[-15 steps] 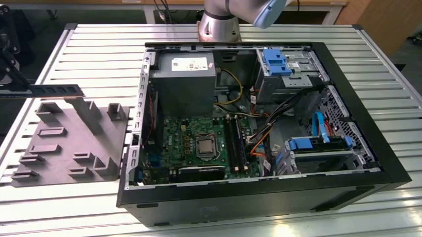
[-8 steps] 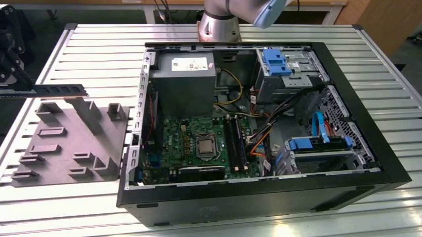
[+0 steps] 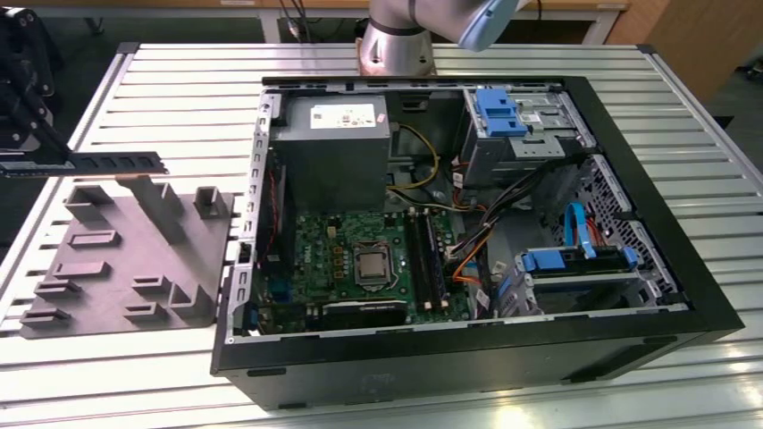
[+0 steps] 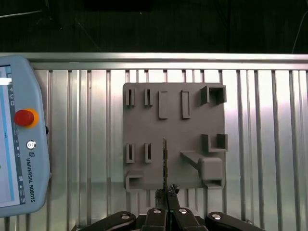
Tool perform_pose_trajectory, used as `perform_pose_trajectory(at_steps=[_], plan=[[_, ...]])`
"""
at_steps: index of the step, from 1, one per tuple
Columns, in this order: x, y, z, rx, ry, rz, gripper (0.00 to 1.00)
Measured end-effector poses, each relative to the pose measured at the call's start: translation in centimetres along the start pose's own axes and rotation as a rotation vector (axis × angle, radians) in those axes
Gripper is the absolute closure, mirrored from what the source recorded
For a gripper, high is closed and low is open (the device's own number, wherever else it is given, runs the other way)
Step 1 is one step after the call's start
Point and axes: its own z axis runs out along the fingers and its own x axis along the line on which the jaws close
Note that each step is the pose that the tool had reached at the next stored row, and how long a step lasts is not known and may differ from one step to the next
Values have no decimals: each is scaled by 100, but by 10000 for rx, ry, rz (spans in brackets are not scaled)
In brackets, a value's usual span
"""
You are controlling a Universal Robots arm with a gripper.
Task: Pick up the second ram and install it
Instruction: 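Pick up the second ram and move it above second insertion slot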
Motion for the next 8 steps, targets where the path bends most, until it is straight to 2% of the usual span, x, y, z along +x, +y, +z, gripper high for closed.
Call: perform_pose_trajectory(at_steps=[8], plan=[[-5,-71,-3,-1,1,1,88]])
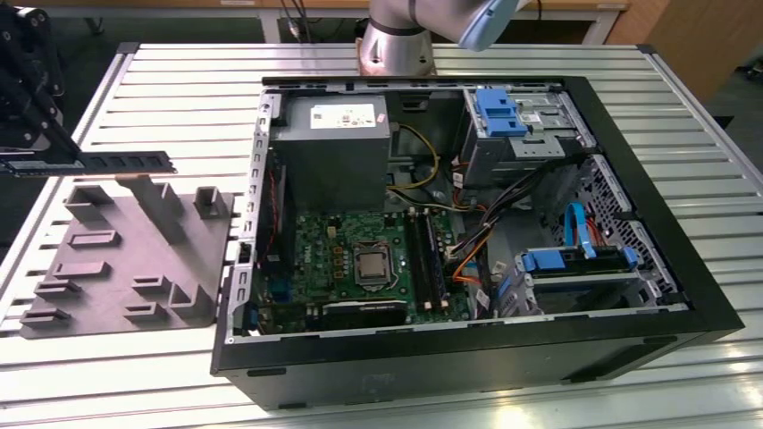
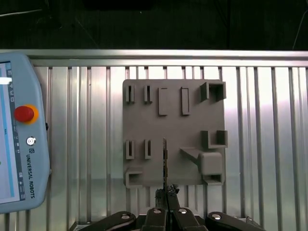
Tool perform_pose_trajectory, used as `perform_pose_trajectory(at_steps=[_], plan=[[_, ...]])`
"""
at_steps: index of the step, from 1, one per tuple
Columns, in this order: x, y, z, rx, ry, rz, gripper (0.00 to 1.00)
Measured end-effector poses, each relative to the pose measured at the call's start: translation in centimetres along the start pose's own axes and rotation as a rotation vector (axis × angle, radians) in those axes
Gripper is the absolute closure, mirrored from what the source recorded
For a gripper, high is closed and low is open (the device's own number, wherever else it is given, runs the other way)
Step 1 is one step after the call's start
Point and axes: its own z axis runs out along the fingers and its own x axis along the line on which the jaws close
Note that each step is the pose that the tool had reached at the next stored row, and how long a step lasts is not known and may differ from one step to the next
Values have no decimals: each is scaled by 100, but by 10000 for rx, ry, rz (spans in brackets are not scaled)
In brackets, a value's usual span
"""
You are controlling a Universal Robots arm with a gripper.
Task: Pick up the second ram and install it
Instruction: 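Pick up the second ram and move it above second insertion slot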
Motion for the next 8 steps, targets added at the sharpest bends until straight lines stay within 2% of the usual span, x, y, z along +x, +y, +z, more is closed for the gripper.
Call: perform_pose_trajectory(at_steps=[8], plan=[[-4,-61,-2,0,0,1,88]])
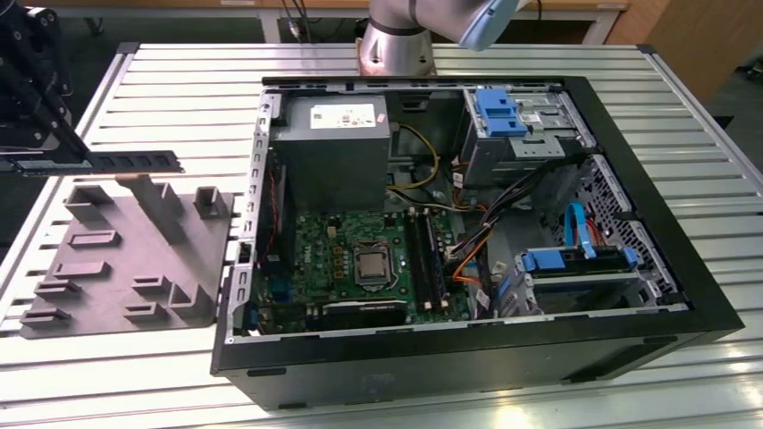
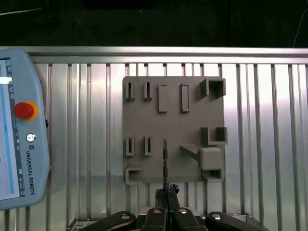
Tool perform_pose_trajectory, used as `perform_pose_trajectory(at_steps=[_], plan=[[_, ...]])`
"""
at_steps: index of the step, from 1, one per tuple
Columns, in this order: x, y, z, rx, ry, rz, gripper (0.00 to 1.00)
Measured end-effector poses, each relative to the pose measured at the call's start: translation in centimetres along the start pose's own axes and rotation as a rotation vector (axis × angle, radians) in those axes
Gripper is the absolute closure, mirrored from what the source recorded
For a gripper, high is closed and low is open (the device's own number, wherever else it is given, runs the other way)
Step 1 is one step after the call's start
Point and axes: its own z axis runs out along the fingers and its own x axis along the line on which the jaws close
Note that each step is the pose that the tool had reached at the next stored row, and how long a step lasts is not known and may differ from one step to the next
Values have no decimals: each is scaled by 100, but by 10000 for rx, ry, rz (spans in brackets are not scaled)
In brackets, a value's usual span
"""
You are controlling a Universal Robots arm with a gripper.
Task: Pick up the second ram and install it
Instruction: 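Pick up the second ram and move it above second insertion slot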
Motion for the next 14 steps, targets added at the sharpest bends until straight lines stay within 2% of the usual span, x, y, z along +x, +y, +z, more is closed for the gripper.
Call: perform_pose_trajectory(at_steps=[14], plan=[[-9,-100,-3,1,-1,2,88]])
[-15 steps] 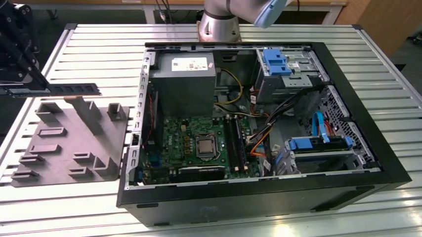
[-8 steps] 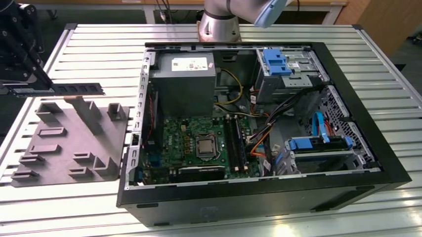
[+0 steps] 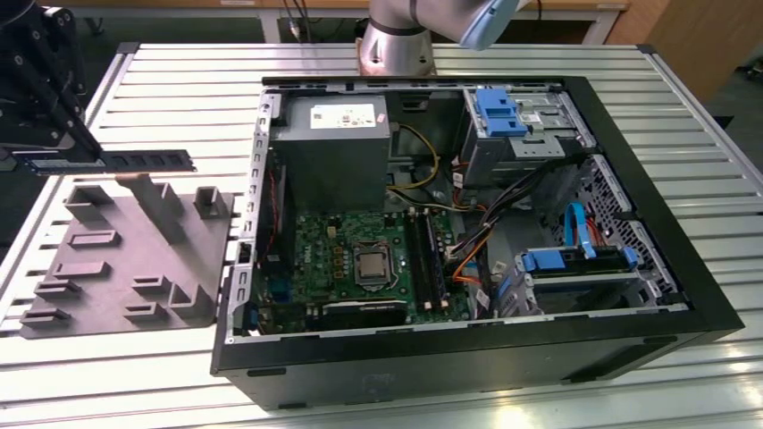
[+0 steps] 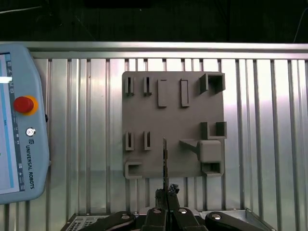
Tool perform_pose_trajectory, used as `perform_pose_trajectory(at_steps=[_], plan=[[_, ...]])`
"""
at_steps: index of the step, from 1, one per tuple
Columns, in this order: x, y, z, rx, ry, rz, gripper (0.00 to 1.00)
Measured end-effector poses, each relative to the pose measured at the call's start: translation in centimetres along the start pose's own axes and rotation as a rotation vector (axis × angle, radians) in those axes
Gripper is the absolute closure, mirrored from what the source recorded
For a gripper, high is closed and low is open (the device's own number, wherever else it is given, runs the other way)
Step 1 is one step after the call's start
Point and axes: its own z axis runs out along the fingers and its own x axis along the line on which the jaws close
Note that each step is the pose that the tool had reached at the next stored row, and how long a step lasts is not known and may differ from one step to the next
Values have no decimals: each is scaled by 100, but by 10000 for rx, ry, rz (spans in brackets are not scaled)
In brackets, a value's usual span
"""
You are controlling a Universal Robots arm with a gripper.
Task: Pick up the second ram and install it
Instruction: 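Pick up the second ram and move it above second insertion slot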
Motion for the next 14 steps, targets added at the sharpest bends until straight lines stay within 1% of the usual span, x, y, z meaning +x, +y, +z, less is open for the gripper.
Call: perform_pose_trajectory(at_steps=[14], plan=[[-9,-50,-2,0,0,16,88]])
